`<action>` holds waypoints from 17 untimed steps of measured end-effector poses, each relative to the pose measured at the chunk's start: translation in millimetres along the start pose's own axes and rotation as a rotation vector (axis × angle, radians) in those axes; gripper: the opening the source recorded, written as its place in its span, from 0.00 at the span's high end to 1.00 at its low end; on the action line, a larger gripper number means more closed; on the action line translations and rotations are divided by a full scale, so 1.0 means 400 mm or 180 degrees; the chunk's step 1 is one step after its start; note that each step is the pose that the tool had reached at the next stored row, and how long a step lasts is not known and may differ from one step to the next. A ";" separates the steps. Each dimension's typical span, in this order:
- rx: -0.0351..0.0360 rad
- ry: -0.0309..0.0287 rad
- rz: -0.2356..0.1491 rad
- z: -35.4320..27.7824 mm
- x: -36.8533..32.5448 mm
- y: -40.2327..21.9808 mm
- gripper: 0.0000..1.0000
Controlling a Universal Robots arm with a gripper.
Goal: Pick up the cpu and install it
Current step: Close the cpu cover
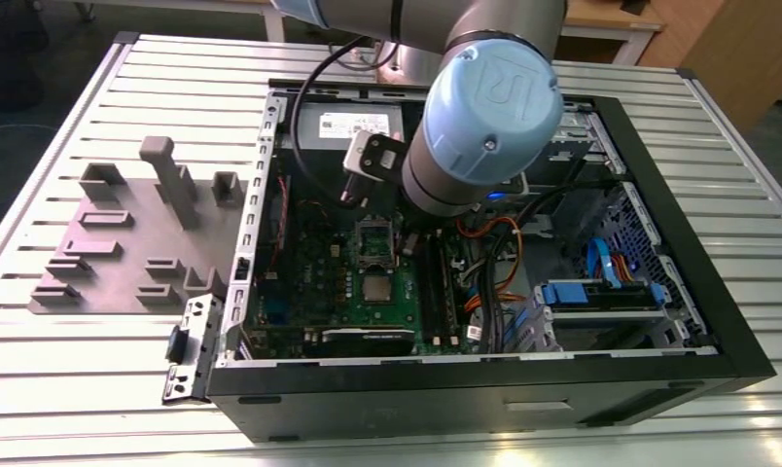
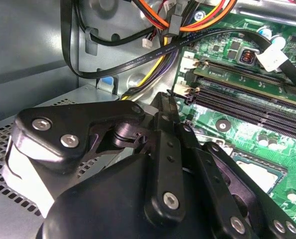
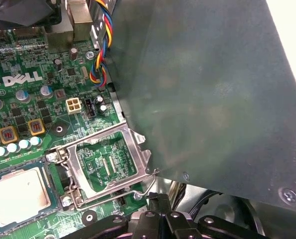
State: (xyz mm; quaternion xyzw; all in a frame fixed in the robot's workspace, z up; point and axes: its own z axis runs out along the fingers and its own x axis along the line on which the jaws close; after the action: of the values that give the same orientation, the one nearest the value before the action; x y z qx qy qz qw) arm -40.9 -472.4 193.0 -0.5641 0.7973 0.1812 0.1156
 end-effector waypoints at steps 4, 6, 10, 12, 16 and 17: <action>0.0000 0.0000 0.0000 0.000 0.002 0.006 0.89; 0.0000 0.0000 0.0000 0.000 0.004 0.010 0.89; 0.0000 0.0001 0.0000 -0.002 0.003 0.011 0.89; 0.0003 0.0010 0.0000 -0.007 0.001 0.012 0.89; 0.0009 0.0026 0.0001 -0.012 -0.001 0.013 0.89; 0.0011 0.0029 0.0000 -0.012 -0.001 0.013 0.89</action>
State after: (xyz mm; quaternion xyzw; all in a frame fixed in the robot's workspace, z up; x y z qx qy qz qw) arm -45.7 -472.5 198.2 -0.5646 0.7982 0.1772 0.1128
